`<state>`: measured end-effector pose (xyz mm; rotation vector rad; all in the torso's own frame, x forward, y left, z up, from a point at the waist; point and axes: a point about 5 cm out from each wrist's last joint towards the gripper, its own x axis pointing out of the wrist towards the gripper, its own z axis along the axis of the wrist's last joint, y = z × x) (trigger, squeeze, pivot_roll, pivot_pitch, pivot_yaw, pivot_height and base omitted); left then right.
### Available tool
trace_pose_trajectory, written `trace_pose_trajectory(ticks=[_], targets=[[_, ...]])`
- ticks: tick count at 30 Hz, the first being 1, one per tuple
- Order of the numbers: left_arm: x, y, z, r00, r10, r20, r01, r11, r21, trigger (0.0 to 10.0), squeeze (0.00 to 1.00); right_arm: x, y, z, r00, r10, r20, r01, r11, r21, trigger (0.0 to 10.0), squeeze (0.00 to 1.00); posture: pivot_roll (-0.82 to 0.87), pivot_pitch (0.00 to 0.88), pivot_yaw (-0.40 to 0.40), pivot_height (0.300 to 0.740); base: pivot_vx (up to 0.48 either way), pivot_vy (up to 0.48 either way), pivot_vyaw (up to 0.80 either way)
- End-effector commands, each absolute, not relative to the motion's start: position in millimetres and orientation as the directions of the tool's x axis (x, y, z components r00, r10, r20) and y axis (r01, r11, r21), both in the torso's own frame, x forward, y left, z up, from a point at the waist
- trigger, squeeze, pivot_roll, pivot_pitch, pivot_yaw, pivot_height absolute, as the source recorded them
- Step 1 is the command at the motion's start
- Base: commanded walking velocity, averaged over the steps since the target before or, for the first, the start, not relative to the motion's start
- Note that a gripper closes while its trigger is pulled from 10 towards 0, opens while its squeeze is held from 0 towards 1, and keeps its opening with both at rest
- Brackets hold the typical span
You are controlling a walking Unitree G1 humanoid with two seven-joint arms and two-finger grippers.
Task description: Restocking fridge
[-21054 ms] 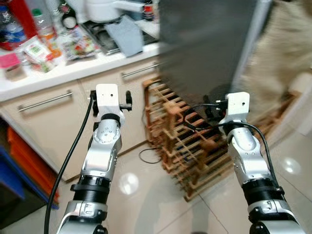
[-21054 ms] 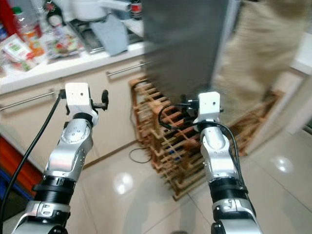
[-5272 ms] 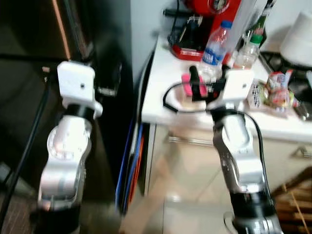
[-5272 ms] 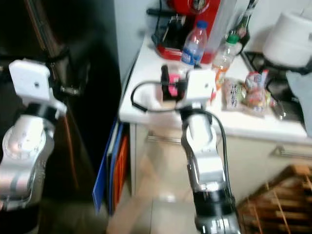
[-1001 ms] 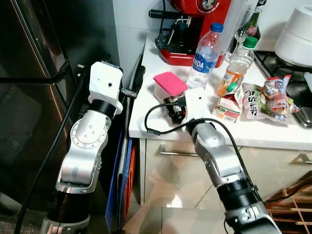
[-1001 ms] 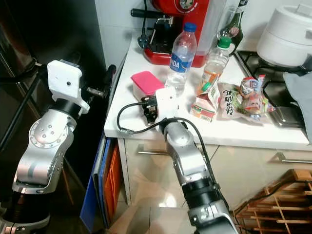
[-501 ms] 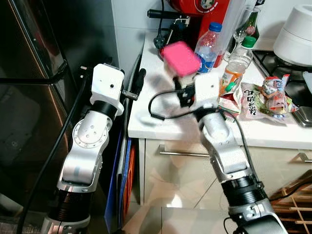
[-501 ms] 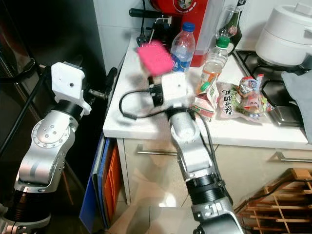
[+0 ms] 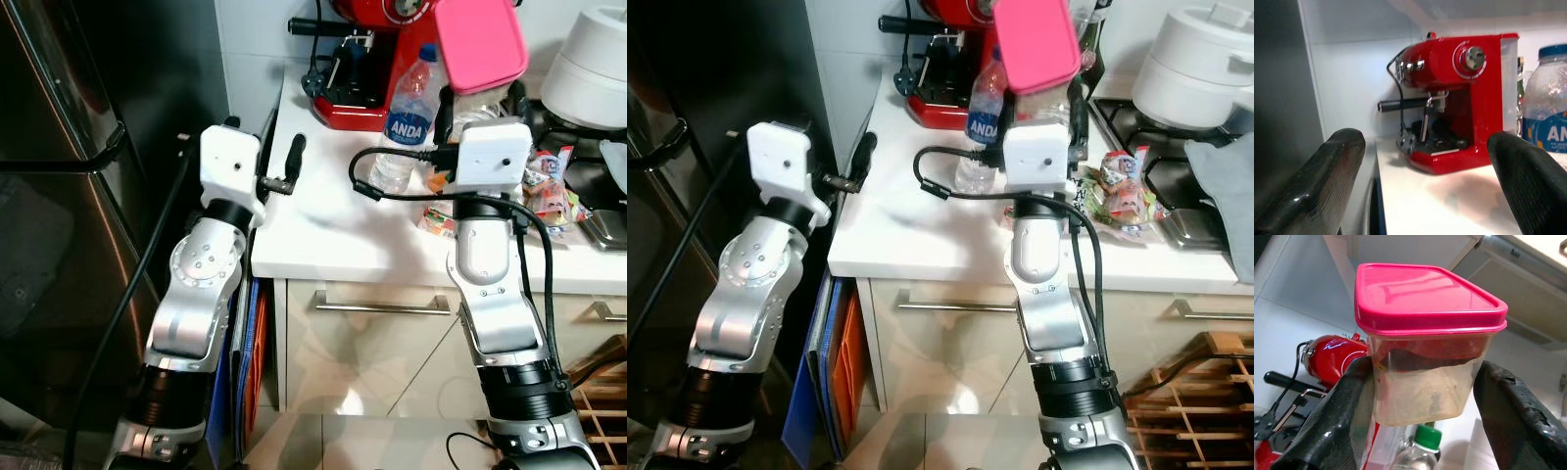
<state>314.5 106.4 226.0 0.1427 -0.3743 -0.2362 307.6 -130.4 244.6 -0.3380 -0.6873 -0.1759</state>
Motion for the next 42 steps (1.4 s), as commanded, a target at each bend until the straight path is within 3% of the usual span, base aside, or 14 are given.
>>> trace_pose_trajectory(ticks=[1, 8, 16, 32, 42], targets=[[317.7, 102.4, 225.6, 0.903, -0.259, 0.344, 0.202, 0.96, 0.192, 10.0, 0.0, 304.0, -130.0, 260.3, 0.704, -0.043, 0.709, 0.295, 0.926, -0.237, 0.0, 0.0, -0.05, 0.0, -0.001, 0.74, 0.0, 0.0, 0.0], [322.2, 102.6, 224.3, 0.894, -0.289, 0.343, 0.216, 0.948, 0.235, 10.0, 0.0, 303.9, -127.6, 274.1, 0.652, -0.078, 0.754, 0.321, 0.93, -0.181, 0.0, 0.0, -0.07, 0.0, 0.042, 0.74, 0.0, 0.0, 0.0], [325.2, 108.5, 228.9, 0.901, -0.236, 0.364, 0.172, 0.965, 0.2, 10.0, 0.0, 312.2, -131.9, 257.2, 0.719, -0.109, 0.687, 0.288, 0.946, -0.15, 0.0, 0.0, -0.06, 0.0, 0.033, 0.74, -0.031, 0.0, 0.0], [326.5, 103.5, 232.8, 0.893, -0.227, 0.389, 0.163, 0.968, 0.191, 10.0, 0.0, 319.0, -134.1, 259.9, 0.707, -0.086, 0.702, 0.284, 0.944, -0.17, 0.0, 0.0, -0.05, 0.0, 0.03, 0.74, -0.268, 0.0, 0.0], [328.0, 95.1, 231.1, 0.886, -0.275, 0.374, 0.212, 0.956, 0.202, 10.0, 0.0, 318.7, -149.9, 235.1, 0.769, -0.147, 0.622, 0.305, 0.94, -0.154, 0.0, 0.0, -0.06, 0.0, 0.05, 0.74, -0.287, 0.0, 0.0]])
